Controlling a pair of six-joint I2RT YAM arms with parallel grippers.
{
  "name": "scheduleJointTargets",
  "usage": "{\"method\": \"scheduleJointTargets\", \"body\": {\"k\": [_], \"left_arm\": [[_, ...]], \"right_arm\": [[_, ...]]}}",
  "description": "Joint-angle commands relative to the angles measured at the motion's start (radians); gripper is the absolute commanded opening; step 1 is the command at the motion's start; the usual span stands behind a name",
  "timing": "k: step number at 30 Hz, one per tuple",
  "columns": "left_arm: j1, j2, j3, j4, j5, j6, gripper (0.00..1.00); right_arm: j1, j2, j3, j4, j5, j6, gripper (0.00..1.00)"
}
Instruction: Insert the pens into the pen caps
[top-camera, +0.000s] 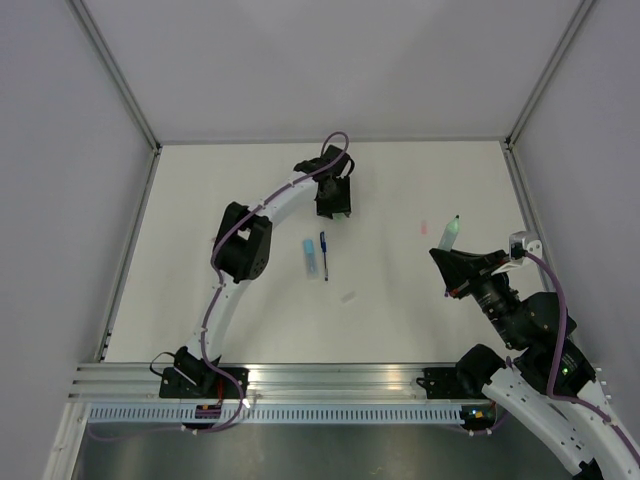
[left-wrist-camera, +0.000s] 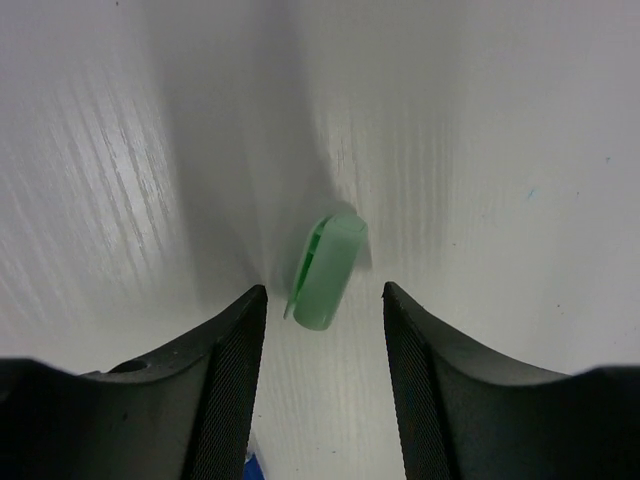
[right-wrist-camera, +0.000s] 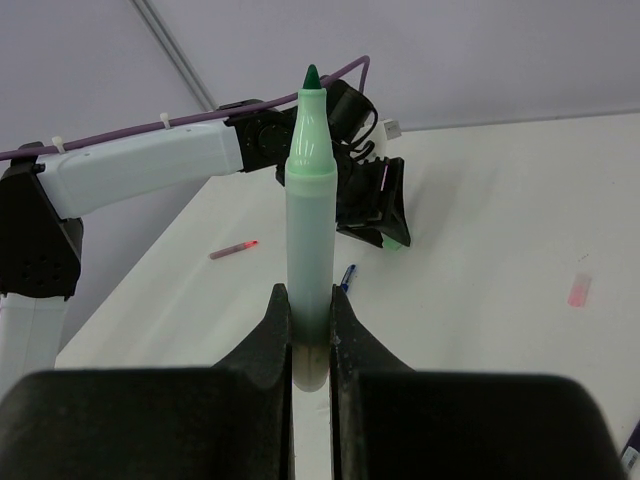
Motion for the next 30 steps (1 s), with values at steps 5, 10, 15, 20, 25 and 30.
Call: {"method": "scheduleJointTargets", "body": {"k": [5, 10, 15, 20, 25, 30], "left_arm": [[0.047, -0.019, -0.023, 0.058, 0.161, 0.286, 0.56], [0.052, 0.036, 0.057, 0.001, 0.158, 0.366, 0.55], [0.05, 0.048, 0.051, 0.007, 0.199, 0.407, 0.55], [0.035, 0.052, 0.051, 0.016, 0.226, 0.438, 0.53], [0.019, 0.056, 0.055, 0.021, 0.201, 0.459, 0.53], [0.016, 0.061, 0.055, 0.018, 0.167, 0.461, 0.51]], "right_arm": [[-0.002, -0.008, 0.023, 0.003, 0.016, -0.006, 0.0], [-0.002, -0.002, 0.02, 0.008, 0.016, -0.009, 0.0], [-0.004, 0.006, 0.018, 0.011, 0.018, -0.009, 0.0], [-0.004, 0.006, 0.02, 0.011, 0.016, -0.011, 0.0], [-0.004, 0.006, 0.018, 0.011, 0.018, -0.009, 0.0], [-0.004, 0.009, 0.018, 0.011, 0.018, -0.009, 0.0]]}}
